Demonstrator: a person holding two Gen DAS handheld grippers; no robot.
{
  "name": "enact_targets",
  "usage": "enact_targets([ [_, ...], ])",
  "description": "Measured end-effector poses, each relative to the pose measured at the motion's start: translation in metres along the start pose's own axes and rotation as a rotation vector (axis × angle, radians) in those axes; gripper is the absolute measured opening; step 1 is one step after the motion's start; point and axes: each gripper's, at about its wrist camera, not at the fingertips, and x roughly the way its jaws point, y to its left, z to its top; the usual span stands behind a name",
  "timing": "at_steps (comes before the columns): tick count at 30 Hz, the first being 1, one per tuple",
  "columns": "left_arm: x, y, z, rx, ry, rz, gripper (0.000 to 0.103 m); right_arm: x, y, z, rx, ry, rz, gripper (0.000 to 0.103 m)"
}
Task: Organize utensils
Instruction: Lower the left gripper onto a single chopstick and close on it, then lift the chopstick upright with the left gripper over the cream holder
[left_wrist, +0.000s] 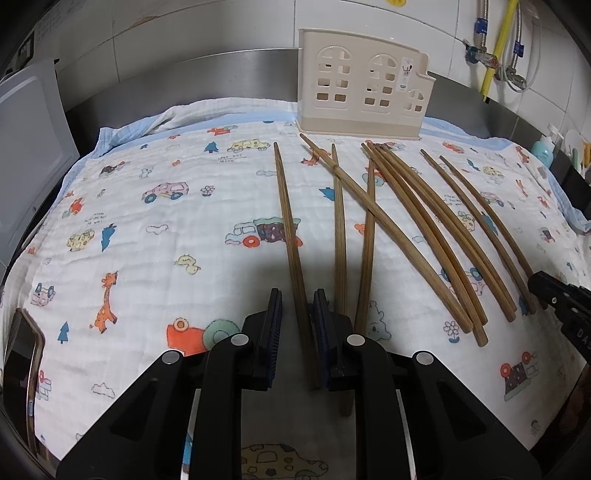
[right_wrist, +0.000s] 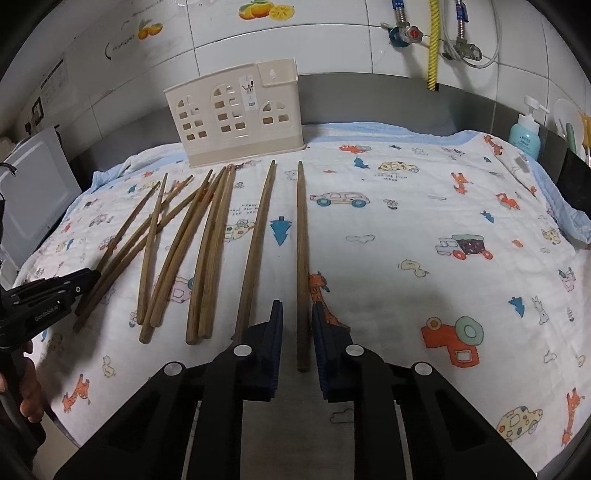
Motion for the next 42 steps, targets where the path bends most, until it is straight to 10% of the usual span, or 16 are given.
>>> enact_targets([
  [22, -0.016, 0.009, 0.006, 0.005, -0.025, -0.040, 0.005, -0.027, 0.004, 0.007, -0.033, -0.084, -0.038, 0.006],
  [42, -0.110, 0.018, 0.064, 0.059, -0.277, -0.134, 0.005, -0.112, 0.026, 0.119, -0.200, -0.222, 0.098, 0.006],
])
